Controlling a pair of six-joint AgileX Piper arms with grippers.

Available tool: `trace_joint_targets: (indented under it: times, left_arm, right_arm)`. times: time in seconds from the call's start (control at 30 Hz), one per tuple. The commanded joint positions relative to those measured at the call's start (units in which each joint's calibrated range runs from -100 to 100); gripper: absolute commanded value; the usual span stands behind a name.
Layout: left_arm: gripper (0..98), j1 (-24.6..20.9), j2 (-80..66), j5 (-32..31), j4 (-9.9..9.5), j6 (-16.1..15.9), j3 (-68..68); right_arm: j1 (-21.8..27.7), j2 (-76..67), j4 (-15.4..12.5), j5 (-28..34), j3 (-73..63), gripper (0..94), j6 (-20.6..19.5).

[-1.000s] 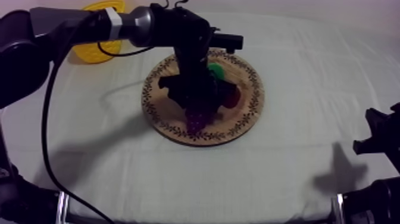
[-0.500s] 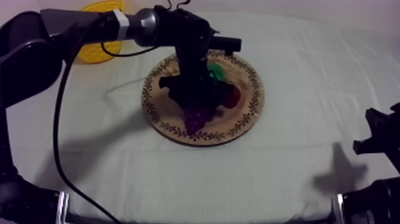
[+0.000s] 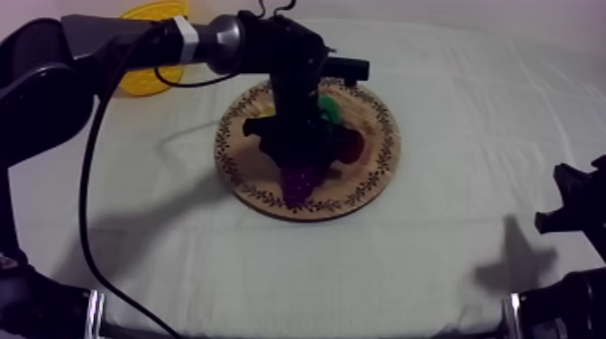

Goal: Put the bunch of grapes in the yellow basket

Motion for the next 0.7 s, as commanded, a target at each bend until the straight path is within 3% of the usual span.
trace_joint_targets:
  times: [0.0,0.43,0.67]
  left_arm:
    - [39.4,0.3,-0.4,-0.1,-0.39,0.2,0.1]
    - [37.6,1.3,-17.1,-4.8,-0.92,1.1,17.0]
    - [37.8,-1.0,-31.8,-6.0,-1.51,1.3,29.2]
  right_arm:
    - [0.0,0.0,0.0,0.0,0.0,0.3,0.0]
    - [0.0,0.0,0.0,0.0,0.0,0.3,0.0]
    - [0.0,0.0,0.0,0.0,0.0,0.3,0.0]
